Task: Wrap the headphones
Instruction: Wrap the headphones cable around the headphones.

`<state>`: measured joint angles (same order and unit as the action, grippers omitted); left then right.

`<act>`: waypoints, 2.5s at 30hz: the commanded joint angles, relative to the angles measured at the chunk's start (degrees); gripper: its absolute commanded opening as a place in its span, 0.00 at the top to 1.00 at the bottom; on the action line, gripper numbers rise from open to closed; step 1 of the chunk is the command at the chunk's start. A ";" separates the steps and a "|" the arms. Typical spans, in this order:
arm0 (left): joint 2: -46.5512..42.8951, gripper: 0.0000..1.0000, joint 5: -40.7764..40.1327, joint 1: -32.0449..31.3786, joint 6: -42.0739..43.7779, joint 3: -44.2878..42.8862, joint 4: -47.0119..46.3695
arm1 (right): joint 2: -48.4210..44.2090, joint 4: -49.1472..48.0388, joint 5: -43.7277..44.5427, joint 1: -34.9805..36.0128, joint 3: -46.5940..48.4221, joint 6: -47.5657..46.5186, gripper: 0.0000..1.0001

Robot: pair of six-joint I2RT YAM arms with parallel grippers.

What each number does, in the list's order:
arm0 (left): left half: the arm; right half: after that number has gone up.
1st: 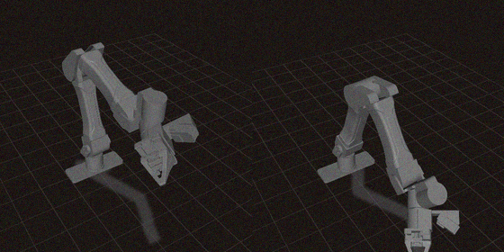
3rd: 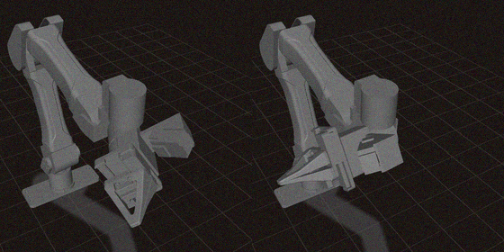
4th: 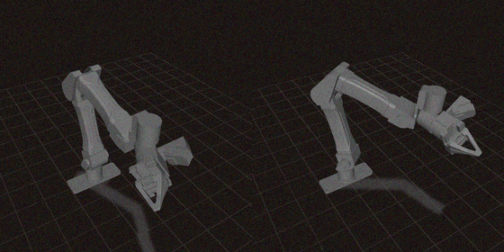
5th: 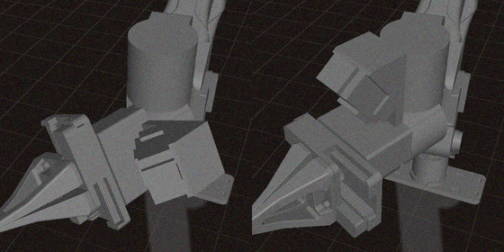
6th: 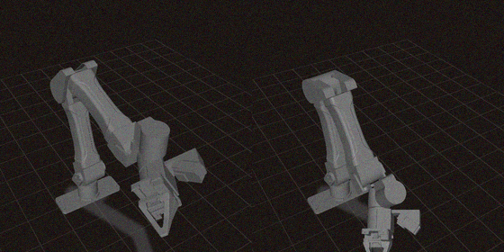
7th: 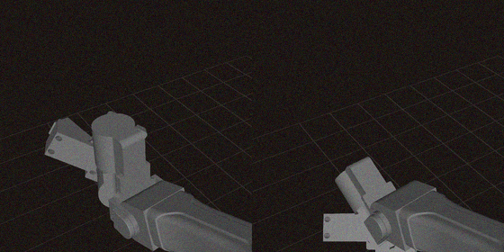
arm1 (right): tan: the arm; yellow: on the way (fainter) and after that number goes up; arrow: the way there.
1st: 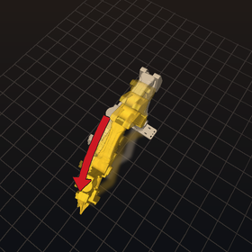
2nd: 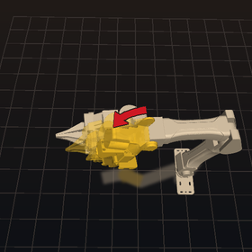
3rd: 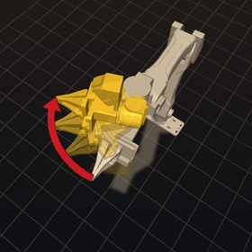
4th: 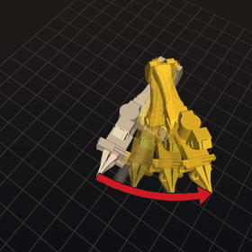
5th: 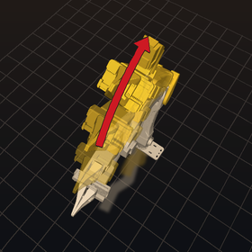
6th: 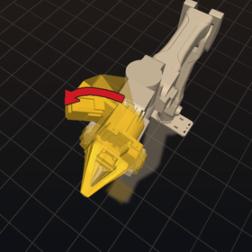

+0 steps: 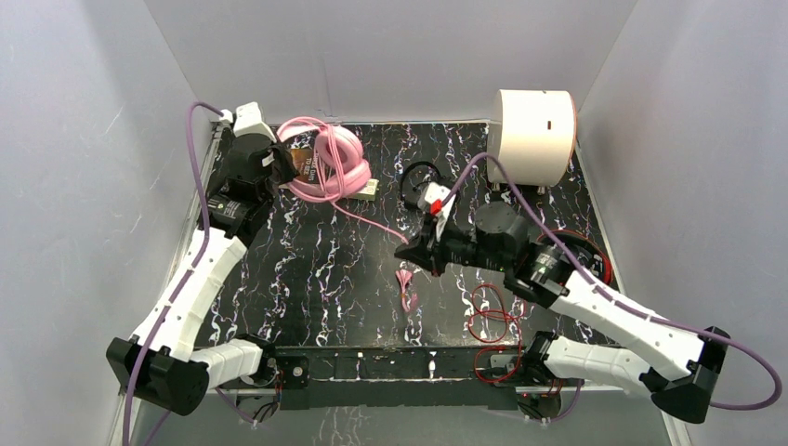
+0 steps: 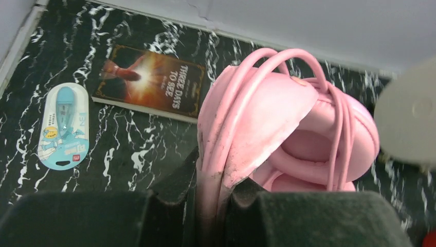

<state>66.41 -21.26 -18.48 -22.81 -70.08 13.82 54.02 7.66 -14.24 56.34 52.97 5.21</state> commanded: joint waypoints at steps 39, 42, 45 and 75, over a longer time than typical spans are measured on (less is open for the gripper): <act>-9.49 1.00 76.92 0.66 -14.03 -6.97 11.27 | 27.76 -16.11 -33.34 -30.50 13.91 -8.06 0.30; -9.16 1.00 75.47 0.64 -16.67 -9.70 10.22 | 28.89 -19.52 -31.59 -30.63 11.41 -2.91 0.24; -9.28 1.00 73.68 0.64 -19.08 -12.34 8.68 | 29.87 -22.71 -29.01 -30.66 8.96 3.19 0.20; -6.05 1.00 58.91 0.68 -33.82 -24.25 -0.74 | 20.91 -46.17 -42.95 -34.83 -12.08 15.49 0.06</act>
<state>60.53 36.60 -17.76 -53.01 -90.91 20.18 74.13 -26.13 -54.00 20.99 41.15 19.90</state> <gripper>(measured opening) 0.119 0.939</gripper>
